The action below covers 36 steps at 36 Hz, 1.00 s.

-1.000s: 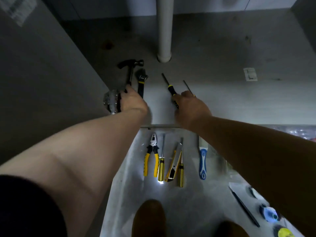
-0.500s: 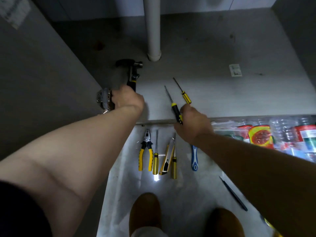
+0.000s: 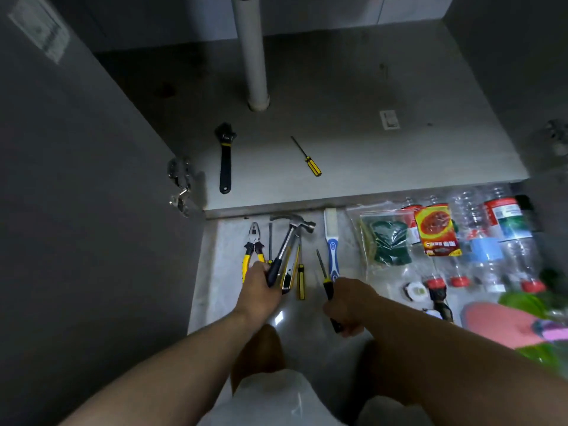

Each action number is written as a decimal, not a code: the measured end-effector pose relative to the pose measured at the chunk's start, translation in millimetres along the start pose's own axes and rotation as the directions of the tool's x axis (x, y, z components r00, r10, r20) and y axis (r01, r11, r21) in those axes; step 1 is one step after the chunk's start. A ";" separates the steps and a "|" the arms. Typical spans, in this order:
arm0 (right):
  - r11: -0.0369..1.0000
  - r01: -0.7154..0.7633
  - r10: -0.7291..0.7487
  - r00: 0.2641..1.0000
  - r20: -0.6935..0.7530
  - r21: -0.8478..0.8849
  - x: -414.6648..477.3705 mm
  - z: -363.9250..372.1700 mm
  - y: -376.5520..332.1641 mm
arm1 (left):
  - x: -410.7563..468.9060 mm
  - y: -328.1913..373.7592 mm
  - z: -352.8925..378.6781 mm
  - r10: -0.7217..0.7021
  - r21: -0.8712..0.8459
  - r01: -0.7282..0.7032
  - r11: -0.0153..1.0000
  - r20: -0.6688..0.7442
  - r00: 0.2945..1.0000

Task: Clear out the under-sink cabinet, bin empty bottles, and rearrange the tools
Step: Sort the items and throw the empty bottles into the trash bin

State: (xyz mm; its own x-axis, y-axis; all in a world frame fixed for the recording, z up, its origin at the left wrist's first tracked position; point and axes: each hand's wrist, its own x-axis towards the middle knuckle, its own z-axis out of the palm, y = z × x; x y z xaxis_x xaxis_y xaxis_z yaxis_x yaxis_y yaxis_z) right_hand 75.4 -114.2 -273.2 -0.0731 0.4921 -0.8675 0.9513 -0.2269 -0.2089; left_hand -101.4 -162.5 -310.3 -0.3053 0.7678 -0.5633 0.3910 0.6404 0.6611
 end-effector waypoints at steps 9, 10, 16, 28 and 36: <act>0.998 -0.069 0.069 0.984 -0.166 0.009 26.6 -3.0 22.0 | 34.7 -2.3 18.3 -0.193 0.043 0.190 0.981 0.114 0.975; 0.997 -0.074 0.076 0.980 -0.186 0.018 29.9 -2.9 23.8 | 38.6 -1.7 19.1 -0.194 0.065 0.188 0.980 0.109 0.975; 0.988 -0.133 0.145 0.970 -0.194 0.077 43.9 0.4 27.9 | 46.9 -1.4 24.1 -0.181 0.198 0.165 0.966 0.067 0.981; 0.999 -0.037 0.039 0.935 -0.352 0.012 35.7 -12.7 2.7 | 41.8 41.4 -8.3 0.271 0.289 -0.225 0.931 -0.131 0.954; 0.921 0.379 -0.351 0.699 -0.623 -0.094 41.9 -80.9 -52.8 | 96.1 99.6 -66.6 0.439 0.462 -0.198 0.864 -0.503 0.744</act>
State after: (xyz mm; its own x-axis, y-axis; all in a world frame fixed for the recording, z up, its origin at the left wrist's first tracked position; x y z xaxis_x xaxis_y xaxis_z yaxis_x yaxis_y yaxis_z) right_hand 46.3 -13.6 -262.0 -0.1983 0.9471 -0.2522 0.8763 0.0561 -0.4785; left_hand -149.7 -23.8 -265.6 -0.4924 0.8619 0.1209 0.7997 0.3933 0.4536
